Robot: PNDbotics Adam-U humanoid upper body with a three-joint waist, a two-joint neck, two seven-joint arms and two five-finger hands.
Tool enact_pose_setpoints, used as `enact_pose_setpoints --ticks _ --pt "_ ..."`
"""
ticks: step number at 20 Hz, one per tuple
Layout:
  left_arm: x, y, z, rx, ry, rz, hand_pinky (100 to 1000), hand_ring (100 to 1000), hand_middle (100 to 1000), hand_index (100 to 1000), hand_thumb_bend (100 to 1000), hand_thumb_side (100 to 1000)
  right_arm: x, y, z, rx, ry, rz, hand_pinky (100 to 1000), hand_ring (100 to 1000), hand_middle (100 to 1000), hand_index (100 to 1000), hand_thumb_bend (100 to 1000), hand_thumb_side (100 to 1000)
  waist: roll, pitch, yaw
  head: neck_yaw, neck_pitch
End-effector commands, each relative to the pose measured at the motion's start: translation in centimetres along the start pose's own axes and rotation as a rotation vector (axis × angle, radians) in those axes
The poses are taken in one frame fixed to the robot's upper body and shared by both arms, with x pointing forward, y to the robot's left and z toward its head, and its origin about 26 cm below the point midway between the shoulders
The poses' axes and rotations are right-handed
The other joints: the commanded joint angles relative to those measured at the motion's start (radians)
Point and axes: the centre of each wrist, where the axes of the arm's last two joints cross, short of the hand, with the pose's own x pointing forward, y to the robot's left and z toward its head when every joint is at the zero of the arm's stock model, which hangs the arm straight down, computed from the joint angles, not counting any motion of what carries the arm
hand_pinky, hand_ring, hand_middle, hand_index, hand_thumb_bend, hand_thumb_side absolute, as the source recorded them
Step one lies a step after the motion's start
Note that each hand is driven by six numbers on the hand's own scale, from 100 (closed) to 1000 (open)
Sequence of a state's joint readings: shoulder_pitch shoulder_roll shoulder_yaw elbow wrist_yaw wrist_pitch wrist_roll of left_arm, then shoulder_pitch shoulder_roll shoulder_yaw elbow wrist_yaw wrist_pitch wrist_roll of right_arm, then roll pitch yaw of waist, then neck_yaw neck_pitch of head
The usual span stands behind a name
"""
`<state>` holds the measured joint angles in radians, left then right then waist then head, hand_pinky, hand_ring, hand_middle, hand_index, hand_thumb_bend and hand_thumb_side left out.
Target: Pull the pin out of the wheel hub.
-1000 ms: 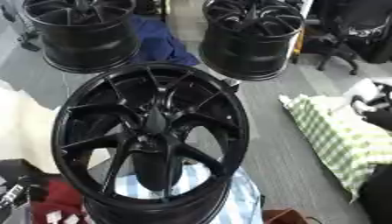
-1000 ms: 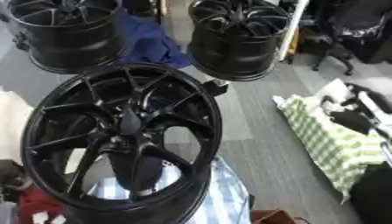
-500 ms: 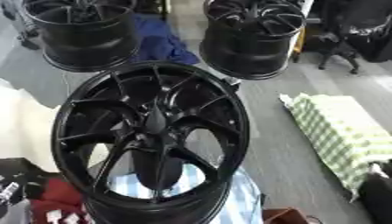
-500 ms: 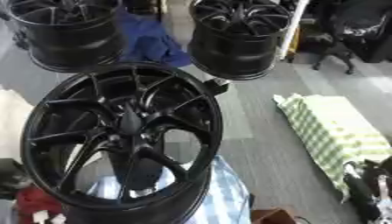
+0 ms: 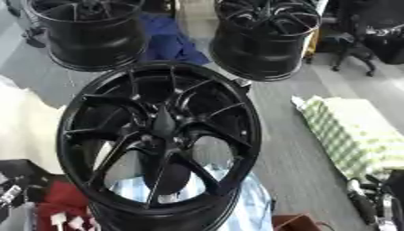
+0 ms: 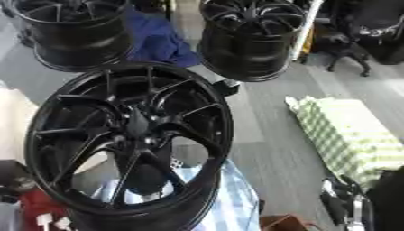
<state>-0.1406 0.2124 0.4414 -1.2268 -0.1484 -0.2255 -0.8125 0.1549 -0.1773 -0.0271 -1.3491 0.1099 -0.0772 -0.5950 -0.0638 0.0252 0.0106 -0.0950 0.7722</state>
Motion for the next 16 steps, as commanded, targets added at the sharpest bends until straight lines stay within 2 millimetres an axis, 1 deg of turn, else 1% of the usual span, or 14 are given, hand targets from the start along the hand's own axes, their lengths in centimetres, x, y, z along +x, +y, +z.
enact_pose_setpoints --ticks 1,7,8,10,16 --pt "0.9 1.33 0.21 0.012 -0.015 -0.035 693 672 678 835 100 769 -0.11 0.79 -0.11 -0.054 -0.001 -0.04 567 591 600 807 100 575 0.004 -0.003 -0.003 0.004 -0.002" --pt "0.6 1.35 0.36 0.018 -0.008 -0.03 691 669 674 833 100 763 -0.56 1.28 -0.13 -0.051 0.004 -0.05 564 586 596 809 100 584 0.005 -0.003 0.0 0.002 -0.002" --pt "0.49 1.33 0.43 0.019 -0.006 -0.03 691 668 674 833 100 763 -0.65 1.29 -0.12 -0.044 0.005 -0.047 566 587 596 812 100 571 0.005 -0.003 0.0 0.003 -0.002" --pt "0.34 1.32 0.53 0.02 -0.003 -0.03 691 668 674 833 100 760 -0.8 1.26 -0.13 -0.025 0.007 -0.039 567 587 598 813 100 591 0.005 -0.001 0.001 0.005 -0.002" --pt "0.51 1.59 0.57 0.027 -0.013 -0.042 689 668 673 832 100 746 -0.41 1.36 -0.35 0.012 -0.013 -0.034 567 589 600 818 100 599 0.006 0.007 -0.019 0.027 -0.002"
